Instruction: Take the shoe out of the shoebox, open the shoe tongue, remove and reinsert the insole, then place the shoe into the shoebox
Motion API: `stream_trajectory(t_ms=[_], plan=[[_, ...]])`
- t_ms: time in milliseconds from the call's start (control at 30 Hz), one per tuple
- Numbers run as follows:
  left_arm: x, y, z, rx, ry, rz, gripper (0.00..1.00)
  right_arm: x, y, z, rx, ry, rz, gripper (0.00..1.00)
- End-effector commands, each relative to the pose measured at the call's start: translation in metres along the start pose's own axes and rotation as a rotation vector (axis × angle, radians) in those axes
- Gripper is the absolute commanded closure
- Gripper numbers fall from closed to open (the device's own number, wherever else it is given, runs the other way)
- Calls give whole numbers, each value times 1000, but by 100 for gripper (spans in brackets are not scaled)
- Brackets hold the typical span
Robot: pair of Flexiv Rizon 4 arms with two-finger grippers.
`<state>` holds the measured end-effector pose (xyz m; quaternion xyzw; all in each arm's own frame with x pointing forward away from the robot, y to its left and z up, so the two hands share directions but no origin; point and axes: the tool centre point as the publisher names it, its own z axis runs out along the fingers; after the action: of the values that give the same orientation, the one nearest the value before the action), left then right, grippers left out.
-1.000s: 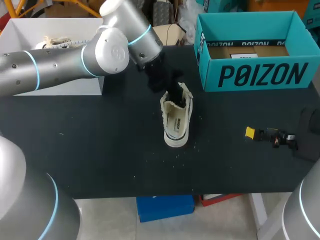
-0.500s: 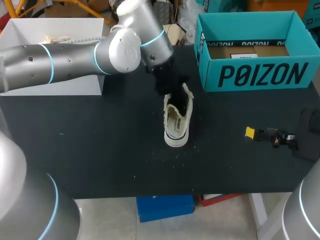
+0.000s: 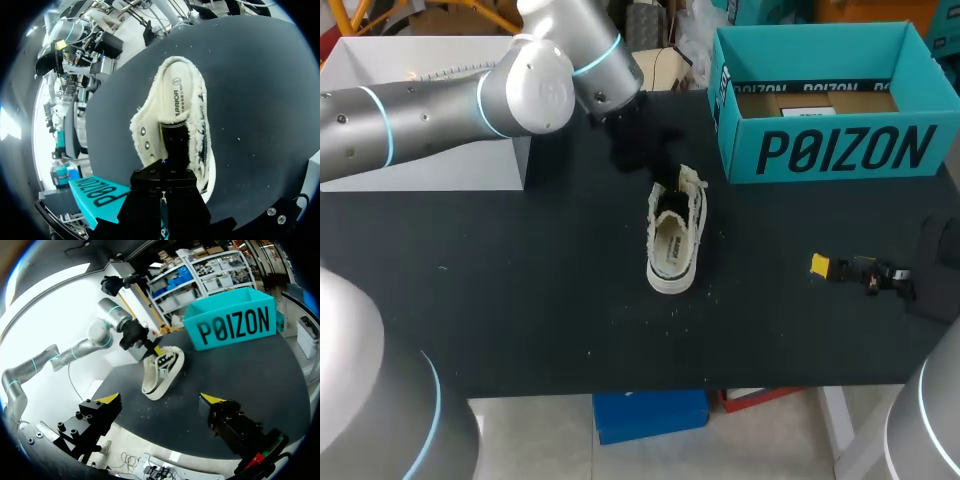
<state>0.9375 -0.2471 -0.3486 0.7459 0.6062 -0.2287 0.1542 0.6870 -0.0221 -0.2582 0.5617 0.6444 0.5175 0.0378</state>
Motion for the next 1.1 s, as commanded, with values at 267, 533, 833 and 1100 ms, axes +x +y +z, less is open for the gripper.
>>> stream_trajectory(t_ms=[267, 533, 833, 1100], plan=[[16, -33, -55, -70, 18, 6, 100, 1, -1, 1, -1, -3, 1, 0], [26, -53, -69, -90, -21, -125, 93, 1, -1, 1, -1, -3, 1, 0], [48, -91, -91, -129, -217, -661, 56, 1, -1, 1, -1, -3, 1, 0], [48, -100, -98, -125, -251, -666, 0, 1, -1, 1, -1, -3, 1, 0]])
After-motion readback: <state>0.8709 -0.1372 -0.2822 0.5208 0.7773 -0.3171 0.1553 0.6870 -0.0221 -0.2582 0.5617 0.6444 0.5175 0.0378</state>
